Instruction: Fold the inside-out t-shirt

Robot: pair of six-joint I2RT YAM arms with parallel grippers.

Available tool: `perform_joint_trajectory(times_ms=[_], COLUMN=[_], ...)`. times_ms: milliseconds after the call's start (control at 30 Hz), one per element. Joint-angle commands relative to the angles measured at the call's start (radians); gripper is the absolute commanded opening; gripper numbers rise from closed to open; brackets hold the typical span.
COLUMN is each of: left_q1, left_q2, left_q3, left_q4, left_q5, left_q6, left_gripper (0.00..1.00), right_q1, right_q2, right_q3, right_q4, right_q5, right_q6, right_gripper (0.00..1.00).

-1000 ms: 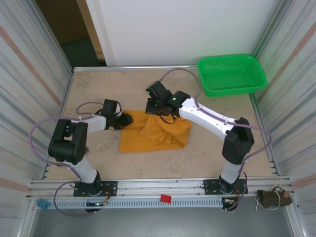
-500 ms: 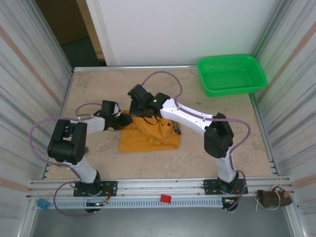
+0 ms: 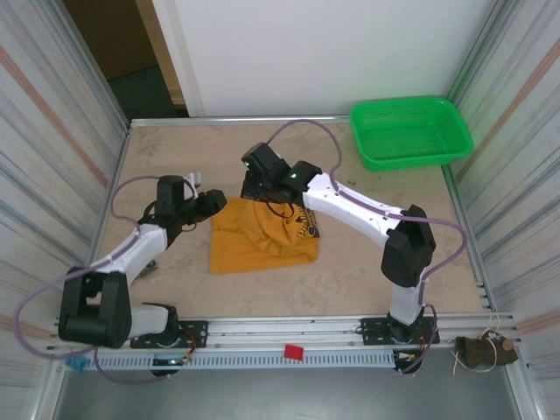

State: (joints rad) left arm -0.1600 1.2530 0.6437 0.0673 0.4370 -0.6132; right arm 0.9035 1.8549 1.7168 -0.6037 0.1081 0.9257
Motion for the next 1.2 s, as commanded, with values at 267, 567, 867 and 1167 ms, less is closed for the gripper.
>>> perform_joint_trajectory(times_ms=[267,567,867,1167], left_q1=[-0.152,-0.198,-0.215,-0.225], left_q2=[-0.145,-0.138,0.008,0.053], left_q3=[-0.254,-0.220,-0.146,-0.225], left_q4=[0.297,0.374,0.494,0.614], left_q5=[-0.012,-0.009,0.135,0.294], left_q6=[0.098,0.295,0.388,0.225], left_gripper=[0.48,0.52,0.55,0.13], right_q1=[-0.011,-0.008,-0.003,-0.017], right_q2=[-0.071,-0.121,-0.127,-0.105], right_q3=[-0.015,-0.056,-0.072,-0.066], right_q4=[0.034,0.047,0.050,0.056], right_q5=[-0.045,-0.061,-0.067,-0.070], right_q6=[-0.046,-0.044,-0.042,-0.042], right_gripper=[0.00,0.00,0.00,0.00])
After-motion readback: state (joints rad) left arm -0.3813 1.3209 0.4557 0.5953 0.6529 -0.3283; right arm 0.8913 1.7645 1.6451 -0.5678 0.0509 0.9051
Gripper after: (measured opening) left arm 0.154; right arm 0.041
